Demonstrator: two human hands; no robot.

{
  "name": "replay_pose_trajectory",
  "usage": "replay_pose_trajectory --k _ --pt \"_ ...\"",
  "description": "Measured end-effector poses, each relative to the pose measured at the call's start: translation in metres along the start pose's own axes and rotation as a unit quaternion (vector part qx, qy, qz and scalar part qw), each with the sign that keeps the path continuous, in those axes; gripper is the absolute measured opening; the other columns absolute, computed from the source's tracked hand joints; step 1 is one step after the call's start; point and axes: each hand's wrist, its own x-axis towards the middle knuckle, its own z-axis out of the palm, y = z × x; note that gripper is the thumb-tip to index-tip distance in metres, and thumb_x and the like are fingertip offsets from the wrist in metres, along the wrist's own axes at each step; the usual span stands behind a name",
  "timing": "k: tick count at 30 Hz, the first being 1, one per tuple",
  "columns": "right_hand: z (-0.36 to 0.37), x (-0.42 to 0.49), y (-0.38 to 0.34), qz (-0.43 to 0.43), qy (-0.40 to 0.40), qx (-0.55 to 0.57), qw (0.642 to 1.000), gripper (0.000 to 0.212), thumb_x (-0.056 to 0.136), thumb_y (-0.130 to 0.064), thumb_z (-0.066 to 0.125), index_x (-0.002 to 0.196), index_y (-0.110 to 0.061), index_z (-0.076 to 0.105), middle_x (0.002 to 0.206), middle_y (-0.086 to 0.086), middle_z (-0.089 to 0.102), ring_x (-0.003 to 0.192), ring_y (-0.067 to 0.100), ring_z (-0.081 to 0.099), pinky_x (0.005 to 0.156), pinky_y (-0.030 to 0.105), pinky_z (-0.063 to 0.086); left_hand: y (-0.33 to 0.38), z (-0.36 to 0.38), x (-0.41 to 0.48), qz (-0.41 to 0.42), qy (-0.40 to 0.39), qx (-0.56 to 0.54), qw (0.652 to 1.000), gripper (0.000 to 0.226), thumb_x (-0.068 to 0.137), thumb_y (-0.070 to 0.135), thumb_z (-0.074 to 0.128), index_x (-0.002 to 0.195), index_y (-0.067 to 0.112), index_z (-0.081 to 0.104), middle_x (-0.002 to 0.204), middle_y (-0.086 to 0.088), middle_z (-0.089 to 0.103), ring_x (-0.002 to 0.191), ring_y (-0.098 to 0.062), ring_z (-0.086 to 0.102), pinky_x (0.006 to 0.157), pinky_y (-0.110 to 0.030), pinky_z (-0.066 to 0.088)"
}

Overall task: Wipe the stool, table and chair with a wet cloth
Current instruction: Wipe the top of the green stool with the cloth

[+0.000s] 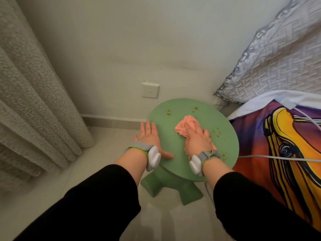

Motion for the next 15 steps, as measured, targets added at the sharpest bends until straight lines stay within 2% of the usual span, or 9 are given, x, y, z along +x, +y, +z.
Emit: replay_pose_trajectory --k 4,7,9,12,15 --pt "-0.003 0.001 0.0 -0.051 0.014 0.03 0.998 0.05 0.092 -0.028 0.042 0.139 -0.044 0.036 0.155 -0.012 0.02 0.118 0.029 0.035 0.098 0.037 0.035 0.002 0.006 0.007 0.018 -0.015 0.035 0.999 0.149 0.046 0.081 0.066 0.148 0.009 -0.014 0.157 -0.007 -0.019 0.146 -0.026 -0.016 0.112 -0.057 0.012" --pt "-0.004 0.006 -0.023 -0.181 0.0 0.035 0.983 0.043 0.094 -0.024 0.041 0.136 -0.033 0.046 0.153 -0.006 0.031 0.133 0.022 0.033 0.103 0.029 0.026 0.001 0.003 0.009 0.021 -0.032 0.066 0.997 0.145 0.051 0.08 0.065 0.147 0.007 -0.016 0.157 -0.01 -0.021 0.145 -0.028 -0.016 0.114 -0.054 0.008" --pt "0.0 0.009 -0.044 -0.238 -0.016 0.027 0.971 0.043 0.094 -0.023 0.041 0.137 -0.031 0.046 0.153 -0.006 0.031 0.134 0.02 0.032 0.106 0.027 0.024 0.004 0.0 0.007 0.02 -0.048 0.08 0.995 0.141 0.055 0.076 0.065 0.148 0.009 -0.016 0.156 -0.012 -0.022 0.145 -0.029 -0.017 0.115 -0.053 0.006" --pt "0.007 0.02 -0.059 -0.251 -0.03 0.009 0.967 0.049 0.093 -0.021 0.041 0.139 -0.038 0.04 0.154 -0.011 0.027 0.124 0.026 0.038 0.104 0.035 0.035 0.0 0.0 0.006 0.022 -0.052 0.086 0.995 0.137 0.057 0.076 0.064 0.149 0.012 -0.015 0.156 -0.01 -0.021 0.145 -0.028 -0.016 0.115 -0.053 0.005" --pt "0.005 0.041 -0.046 -0.22 -0.016 -0.021 0.975 0.054 0.091 -0.015 0.039 0.139 -0.041 0.036 0.154 -0.011 0.025 0.119 0.028 0.039 0.099 0.037 0.036 0.0 0.003 0.006 0.02 -0.035 0.084 0.996 0.143 0.053 0.081 0.062 0.148 0.008 -0.017 0.157 -0.009 -0.021 0.146 -0.026 -0.016 0.115 -0.054 0.008"
